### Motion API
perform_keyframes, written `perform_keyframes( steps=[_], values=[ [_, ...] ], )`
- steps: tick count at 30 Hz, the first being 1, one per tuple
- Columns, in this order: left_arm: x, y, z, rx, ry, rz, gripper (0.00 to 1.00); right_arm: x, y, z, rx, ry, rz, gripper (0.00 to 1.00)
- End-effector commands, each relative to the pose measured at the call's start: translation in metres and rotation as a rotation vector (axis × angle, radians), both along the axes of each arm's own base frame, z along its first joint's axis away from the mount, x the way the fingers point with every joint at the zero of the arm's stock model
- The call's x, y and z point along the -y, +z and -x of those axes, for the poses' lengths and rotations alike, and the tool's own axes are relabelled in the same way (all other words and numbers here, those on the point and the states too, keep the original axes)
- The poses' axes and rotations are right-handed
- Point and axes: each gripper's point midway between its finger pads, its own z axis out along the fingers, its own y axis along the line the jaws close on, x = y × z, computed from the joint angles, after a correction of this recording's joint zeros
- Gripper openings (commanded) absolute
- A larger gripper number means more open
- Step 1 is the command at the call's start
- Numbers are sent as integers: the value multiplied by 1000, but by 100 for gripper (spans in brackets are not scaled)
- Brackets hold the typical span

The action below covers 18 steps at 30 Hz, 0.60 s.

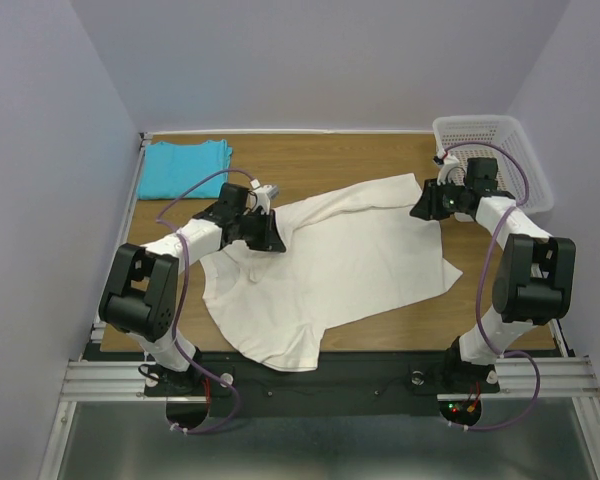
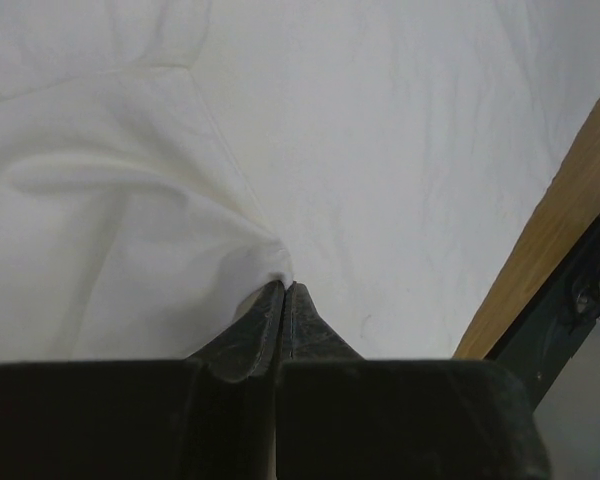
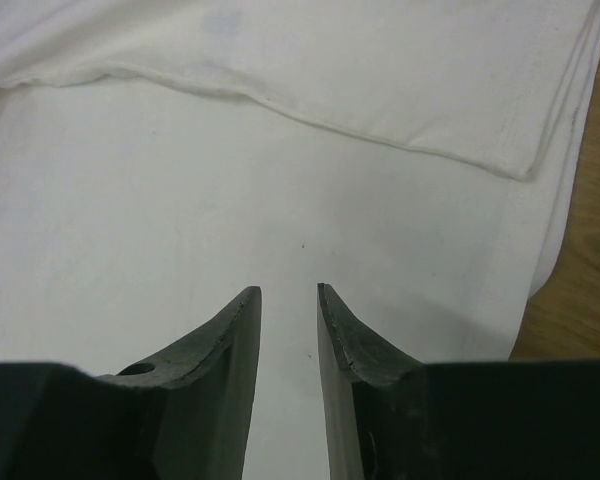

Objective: Fold and stack the t-shirts
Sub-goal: Fold the tshirt

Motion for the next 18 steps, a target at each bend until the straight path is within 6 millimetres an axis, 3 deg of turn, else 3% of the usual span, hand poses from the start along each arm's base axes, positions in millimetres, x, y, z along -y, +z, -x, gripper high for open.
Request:
perform_keyframes(
  steps=[1,5,10,12,15,16,18],
  values=[
    [5,6,-1,12,-3,11,12,4,20,-7,80,7,7,35],
    [8,12,-9,24,6,23,31,5,20,-7,80,4,7,35],
    [15,15,-1,2,-48,59,55,5,19,-7,78,3,4,35],
    [14,16,0,3,-49,57,56,6,19,-6,78,2,6,35],
    [-4,29,-16,97,51,-40,58,7,19,-7,81,2,10,35],
    [-19,30,-28,149,131,-113,59,7,19,-6,80,1,8,35],
    [-35,42,-32,203,202,-160,61,6,18,-6,77,6,2,35]
  ],
)
